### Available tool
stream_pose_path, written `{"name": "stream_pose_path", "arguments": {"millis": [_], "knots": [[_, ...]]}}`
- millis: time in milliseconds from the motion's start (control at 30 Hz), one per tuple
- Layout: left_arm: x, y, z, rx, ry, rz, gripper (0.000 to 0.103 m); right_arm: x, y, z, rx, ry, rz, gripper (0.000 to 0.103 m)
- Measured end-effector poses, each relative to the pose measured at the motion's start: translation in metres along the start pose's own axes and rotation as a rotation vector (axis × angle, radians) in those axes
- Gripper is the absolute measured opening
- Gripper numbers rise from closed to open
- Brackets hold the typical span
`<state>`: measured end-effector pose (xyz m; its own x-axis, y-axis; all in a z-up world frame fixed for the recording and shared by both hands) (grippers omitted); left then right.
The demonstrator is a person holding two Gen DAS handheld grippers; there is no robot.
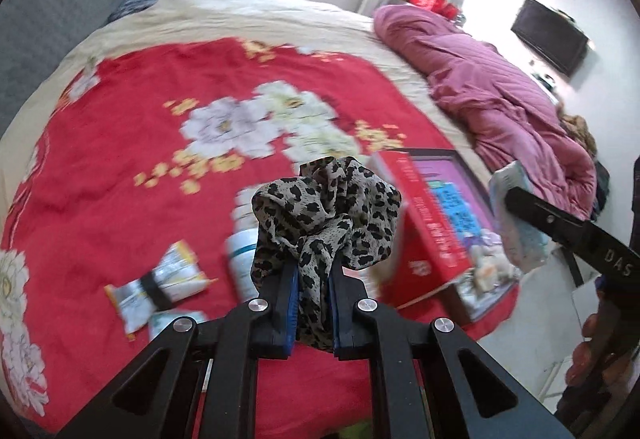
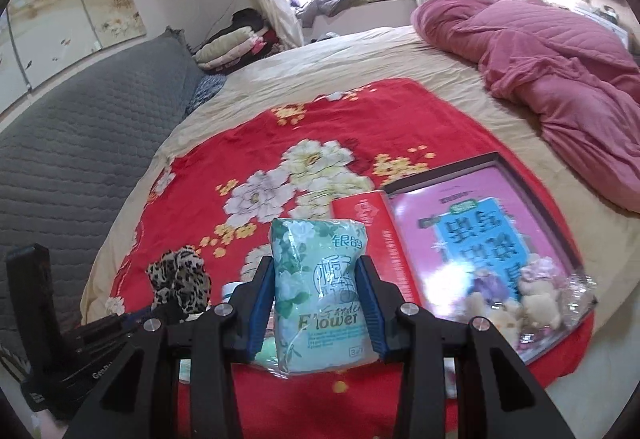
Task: Organize soft objects
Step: 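Lift and carry the scrunchie and tissue pack with both tools over the pink box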
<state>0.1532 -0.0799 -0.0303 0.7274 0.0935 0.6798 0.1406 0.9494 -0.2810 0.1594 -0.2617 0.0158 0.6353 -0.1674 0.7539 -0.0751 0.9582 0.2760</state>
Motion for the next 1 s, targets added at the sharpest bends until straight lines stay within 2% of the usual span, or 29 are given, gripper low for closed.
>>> {"name": "stream_pose_path", "arguments": {"millis": [500,800,1000], "knots": [[0.008,-0.125,-0.027,-0.112,0.026,-0.131,0.012,0.011,-0.126,0.041,-0.134,-0.064,-0.142,0.041],[-0.003,-0.186,-0.061,-0.151,0.073,-0.198,0.012,0.006,-0.171,0.048,-0.188,-0.069,-0.167,0.041],[-0.012,-0.201,-0.090,-0.133,0.114,-0.220,0.012,0.003,-0.188,0.046,-0.192,-0.068,-0.194,0.041]]}}
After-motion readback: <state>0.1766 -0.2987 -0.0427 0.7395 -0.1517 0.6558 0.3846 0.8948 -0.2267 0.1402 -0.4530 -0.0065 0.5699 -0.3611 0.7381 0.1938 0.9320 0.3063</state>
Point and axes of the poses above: each gripper's, at about its wrist camera, not at the fingertips, and z roughly against the way its jaws point, y to its left, x to its top, the point moved 8 cm from there along -z, roughly the way its jaws point, and after that the axes turned 7 degrees about -y, right-handed, at the moved point
